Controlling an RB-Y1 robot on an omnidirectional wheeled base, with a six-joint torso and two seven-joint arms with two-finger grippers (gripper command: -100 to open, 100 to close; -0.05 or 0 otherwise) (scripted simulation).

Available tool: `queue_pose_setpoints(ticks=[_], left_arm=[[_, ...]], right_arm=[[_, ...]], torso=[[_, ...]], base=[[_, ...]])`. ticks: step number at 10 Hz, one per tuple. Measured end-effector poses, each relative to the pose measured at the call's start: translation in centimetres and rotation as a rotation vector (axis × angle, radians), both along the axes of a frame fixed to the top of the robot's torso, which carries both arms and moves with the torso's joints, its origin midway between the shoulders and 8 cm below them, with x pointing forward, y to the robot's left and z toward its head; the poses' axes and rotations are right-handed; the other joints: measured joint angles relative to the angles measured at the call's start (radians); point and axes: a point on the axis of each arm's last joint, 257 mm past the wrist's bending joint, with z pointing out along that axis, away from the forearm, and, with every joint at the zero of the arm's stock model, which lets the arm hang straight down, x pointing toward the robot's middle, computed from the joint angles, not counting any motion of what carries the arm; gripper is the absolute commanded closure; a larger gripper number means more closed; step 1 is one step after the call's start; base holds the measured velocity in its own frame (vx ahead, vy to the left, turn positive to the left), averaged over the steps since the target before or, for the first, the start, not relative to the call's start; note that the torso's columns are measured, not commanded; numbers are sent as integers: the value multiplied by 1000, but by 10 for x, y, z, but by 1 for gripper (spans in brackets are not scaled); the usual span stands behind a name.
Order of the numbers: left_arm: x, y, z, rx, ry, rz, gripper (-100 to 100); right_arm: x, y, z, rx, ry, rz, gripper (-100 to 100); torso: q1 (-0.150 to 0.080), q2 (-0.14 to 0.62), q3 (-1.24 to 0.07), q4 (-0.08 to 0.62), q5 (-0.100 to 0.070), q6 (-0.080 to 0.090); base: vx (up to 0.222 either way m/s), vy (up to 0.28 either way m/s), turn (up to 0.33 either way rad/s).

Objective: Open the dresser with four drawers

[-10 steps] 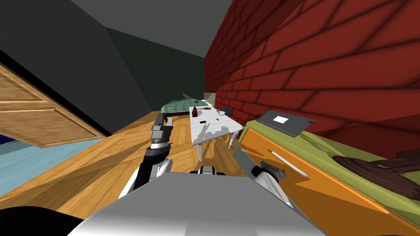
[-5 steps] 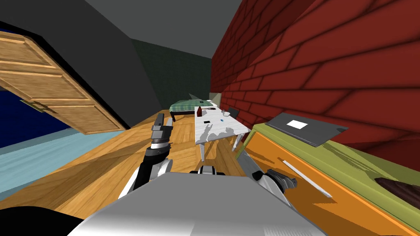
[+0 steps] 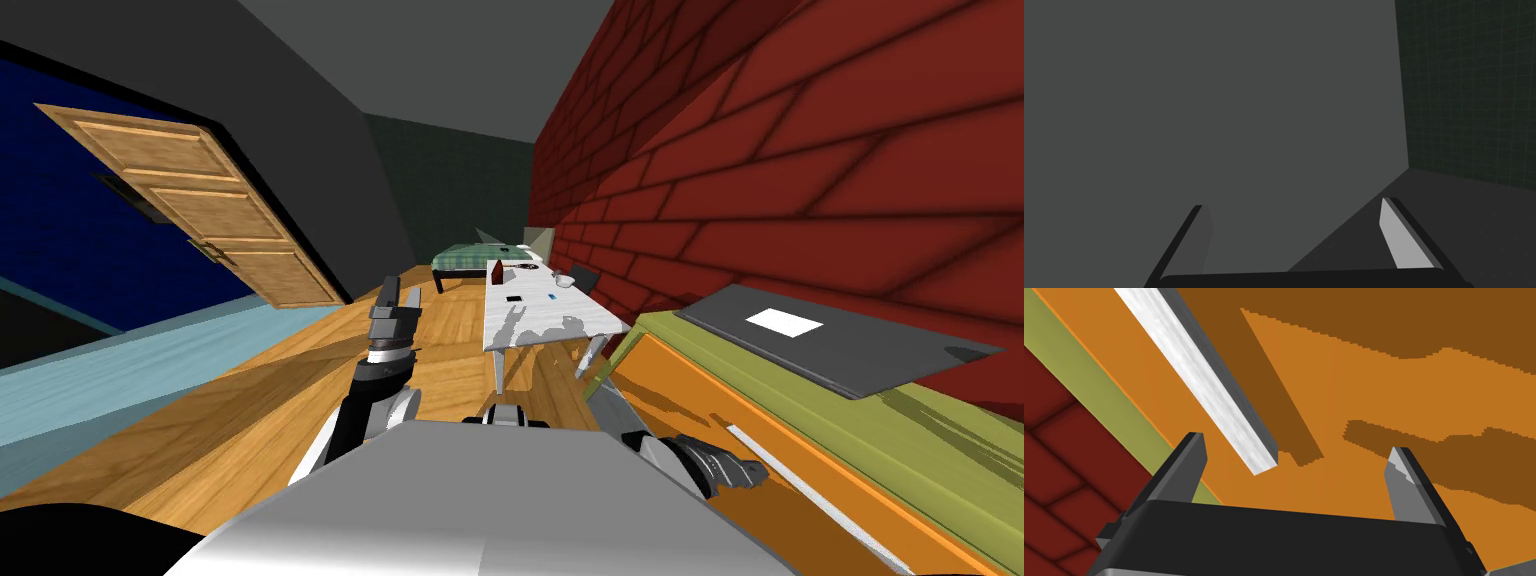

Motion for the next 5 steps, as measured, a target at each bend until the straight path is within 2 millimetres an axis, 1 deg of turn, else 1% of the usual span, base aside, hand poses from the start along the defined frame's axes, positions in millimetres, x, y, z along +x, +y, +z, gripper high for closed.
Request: queue_pose_setpoints(ticks=[1, 2, 3, 5], left_arm=[[0, 0, 0, 0, 0, 0, 0], [0, 0, 0, 0, 0, 0, 0], [0, 0, 0, 0, 0, 0, 0], [0, 0, 0, 0, 0, 0, 0]], right_arm=[[-7, -4, 1, -27, 36, -14, -100], [-18, -7, 0, -59, 81, -32, -100], [-28, -10, 3, -93, 124, -51, -100], [-47, -16, 9, -153, 206, -81, -100]], torso=[[0, 0, 0, 0, 0, -1], [0, 0, 0, 0, 0, -1], [-1, 0, 0, 0, 0, -1], [0, 0, 0, 0, 0, -1]], base=[[14, -33, 234], [11, -39, 206], [16, -46, 223], [18, -38, 154]])
